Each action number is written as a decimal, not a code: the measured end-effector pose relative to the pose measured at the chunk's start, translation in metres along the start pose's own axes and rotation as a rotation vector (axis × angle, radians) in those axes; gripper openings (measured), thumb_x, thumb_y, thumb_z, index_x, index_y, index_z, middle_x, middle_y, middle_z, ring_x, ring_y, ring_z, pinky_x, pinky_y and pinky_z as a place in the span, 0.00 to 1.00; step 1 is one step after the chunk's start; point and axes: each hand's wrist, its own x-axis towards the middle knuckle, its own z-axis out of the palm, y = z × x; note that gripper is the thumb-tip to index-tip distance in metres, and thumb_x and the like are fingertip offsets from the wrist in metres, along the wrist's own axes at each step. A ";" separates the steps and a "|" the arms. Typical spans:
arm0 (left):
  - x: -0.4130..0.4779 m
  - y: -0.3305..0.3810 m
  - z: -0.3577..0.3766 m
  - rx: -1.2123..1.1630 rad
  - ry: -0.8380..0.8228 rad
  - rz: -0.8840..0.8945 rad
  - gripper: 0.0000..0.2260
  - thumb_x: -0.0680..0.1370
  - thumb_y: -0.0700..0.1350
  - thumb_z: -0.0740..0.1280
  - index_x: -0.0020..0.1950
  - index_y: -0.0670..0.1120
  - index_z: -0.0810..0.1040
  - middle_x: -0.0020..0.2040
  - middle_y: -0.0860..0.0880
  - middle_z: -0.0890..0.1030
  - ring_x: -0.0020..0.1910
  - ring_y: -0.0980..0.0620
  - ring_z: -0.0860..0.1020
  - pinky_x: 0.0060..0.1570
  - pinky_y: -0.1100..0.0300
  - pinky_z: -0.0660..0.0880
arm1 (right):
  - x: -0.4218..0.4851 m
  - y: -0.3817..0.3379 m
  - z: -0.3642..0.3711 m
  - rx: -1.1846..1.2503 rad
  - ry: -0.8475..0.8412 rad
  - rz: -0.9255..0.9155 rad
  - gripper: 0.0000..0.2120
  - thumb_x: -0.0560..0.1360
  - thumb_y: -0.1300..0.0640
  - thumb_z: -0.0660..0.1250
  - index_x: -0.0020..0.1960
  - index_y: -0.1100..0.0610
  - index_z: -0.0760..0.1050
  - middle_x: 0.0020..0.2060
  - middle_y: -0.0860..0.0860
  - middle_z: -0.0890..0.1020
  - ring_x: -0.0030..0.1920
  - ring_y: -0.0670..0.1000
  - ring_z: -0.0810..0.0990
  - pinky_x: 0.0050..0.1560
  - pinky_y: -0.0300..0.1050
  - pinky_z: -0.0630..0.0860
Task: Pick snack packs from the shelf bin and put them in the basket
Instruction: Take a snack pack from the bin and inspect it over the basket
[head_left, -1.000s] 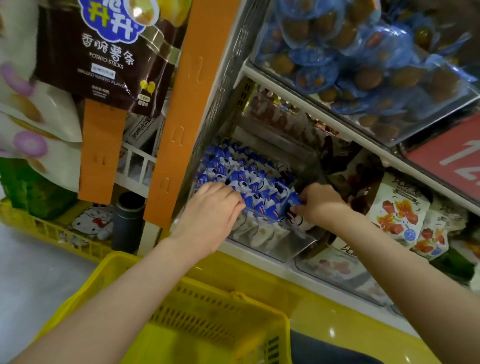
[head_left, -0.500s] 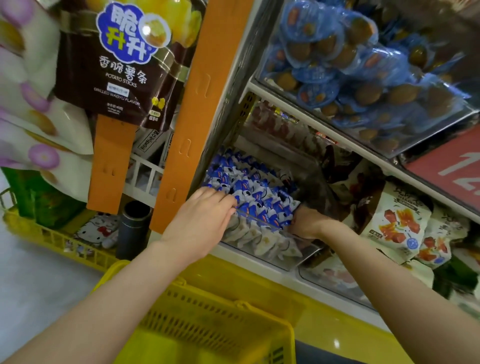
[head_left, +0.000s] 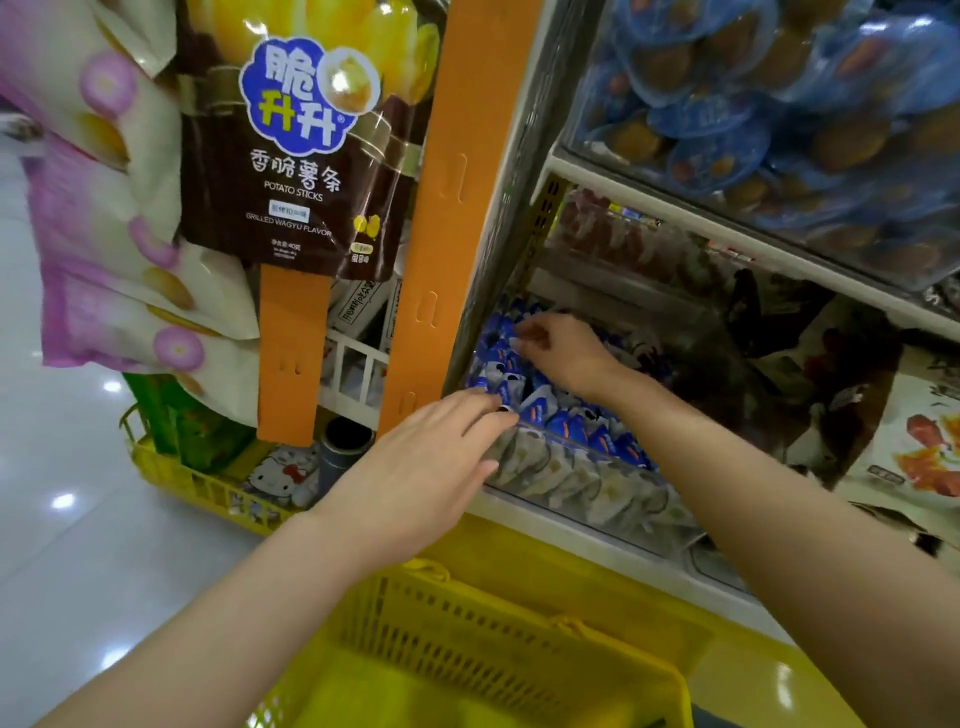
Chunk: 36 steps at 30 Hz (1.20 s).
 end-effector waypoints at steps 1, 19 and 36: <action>0.000 0.000 0.001 -0.004 -0.001 0.003 0.20 0.81 0.49 0.53 0.74 0.52 0.57 0.73 0.54 0.59 0.73 0.56 0.53 0.68 0.66 0.49 | 0.008 -0.001 0.007 -0.002 -0.010 0.007 0.16 0.78 0.57 0.62 0.64 0.61 0.72 0.60 0.57 0.77 0.60 0.54 0.75 0.59 0.42 0.69; -0.006 0.008 0.002 -0.016 0.061 -0.032 0.21 0.80 0.50 0.56 0.73 0.52 0.59 0.75 0.52 0.58 0.74 0.55 0.51 0.69 0.65 0.41 | -0.006 -0.005 -0.005 0.096 0.519 -0.116 0.05 0.77 0.57 0.62 0.47 0.52 0.77 0.40 0.47 0.80 0.40 0.45 0.76 0.40 0.36 0.71; -0.050 0.070 0.018 -1.157 0.091 -0.727 0.06 0.76 0.42 0.65 0.53 0.46 0.75 0.52 0.45 0.81 0.50 0.50 0.80 0.46 0.63 0.76 | -0.195 0.002 0.038 0.956 0.040 -0.011 0.06 0.77 0.66 0.61 0.46 0.58 0.76 0.41 0.53 0.81 0.38 0.41 0.80 0.38 0.37 0.80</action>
